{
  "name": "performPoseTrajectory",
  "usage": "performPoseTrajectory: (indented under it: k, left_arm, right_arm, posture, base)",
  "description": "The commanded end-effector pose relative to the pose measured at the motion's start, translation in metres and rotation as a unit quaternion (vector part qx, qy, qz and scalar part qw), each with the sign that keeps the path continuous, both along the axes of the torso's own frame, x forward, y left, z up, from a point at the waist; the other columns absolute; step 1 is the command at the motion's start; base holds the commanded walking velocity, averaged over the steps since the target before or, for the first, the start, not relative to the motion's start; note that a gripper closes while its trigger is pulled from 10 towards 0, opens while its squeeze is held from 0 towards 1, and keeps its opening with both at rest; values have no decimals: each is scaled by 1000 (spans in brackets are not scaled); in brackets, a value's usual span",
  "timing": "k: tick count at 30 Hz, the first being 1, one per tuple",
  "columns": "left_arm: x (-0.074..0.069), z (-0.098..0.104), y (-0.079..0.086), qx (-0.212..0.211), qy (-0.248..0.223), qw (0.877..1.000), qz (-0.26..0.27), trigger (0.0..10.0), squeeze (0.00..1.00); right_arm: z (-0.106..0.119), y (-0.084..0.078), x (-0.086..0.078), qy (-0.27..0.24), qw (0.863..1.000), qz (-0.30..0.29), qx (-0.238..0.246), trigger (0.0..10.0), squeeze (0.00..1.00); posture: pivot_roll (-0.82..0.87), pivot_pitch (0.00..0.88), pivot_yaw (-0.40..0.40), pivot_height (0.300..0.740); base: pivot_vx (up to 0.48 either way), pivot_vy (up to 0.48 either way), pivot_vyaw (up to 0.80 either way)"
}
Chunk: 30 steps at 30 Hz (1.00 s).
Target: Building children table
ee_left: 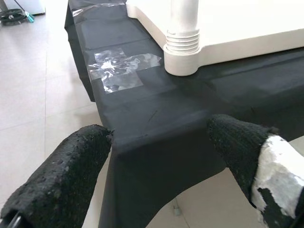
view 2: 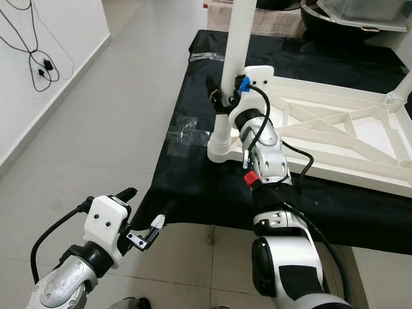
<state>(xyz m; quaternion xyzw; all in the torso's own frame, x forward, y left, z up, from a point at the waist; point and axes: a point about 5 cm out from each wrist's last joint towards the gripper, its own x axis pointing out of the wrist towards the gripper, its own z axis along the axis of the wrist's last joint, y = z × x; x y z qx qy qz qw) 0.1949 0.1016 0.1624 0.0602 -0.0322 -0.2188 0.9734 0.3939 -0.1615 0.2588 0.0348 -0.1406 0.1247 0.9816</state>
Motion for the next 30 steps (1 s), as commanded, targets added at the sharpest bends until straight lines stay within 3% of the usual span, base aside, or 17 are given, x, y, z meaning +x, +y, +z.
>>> performPoseTrajectory:
  k: [1, 9, 15, 16, 20, 30]
  left_arm:
    - [-1, -3, -1, 3, 7, 1000, 0, 10000, 0]
    - [-1, -1, -2, 2, 4, 1000, -2, 10000, 0]
    - [-2, 0, -3, 1, 3, 1000, -3, 10000, 0]
    - [-2, 0, -4, 0, 3, 1000, -3, 10000, 0]
    - [-2, 1, -4, -1, 3, 1000, -5, 10000, 0]
    - [-2, 1, -5, -2, 3, 1000, -4, 10000, 0]
  right_arm:
    - [4, -6, 2, -7, 1000, 17, 9, 10000, 0]
    - [8, -10, 7, -8, 997, 62, -35, 10000, 0]
    - [11, -11, 10, -3, 996, 83, -28, 10000, 0]
    - [11, -8, 10, 4, 992, 122, -28, 10000, 0]
    - [10, -3, 11, 14, 985, 172, -28, 10000, 0]
    - [3, 9, 11, 45, 966, 251, -39, 10000, 0]
  posture:
    - [127, 145, -56, 740]
    - [131, 147, -60, 740]
    - [132, 147, -62, 740]
    - [132, 149, -60, 740]
    - [132, 150, -61, 740]
    - [135, 149, -64, 740]
  base:
    - [0, 0, 0]
    - [0, 0, 0]
    - [0, 0, 0]
    - [0, 0, 0]
    - [0, 0, 0]
    - [0, 0, 0]
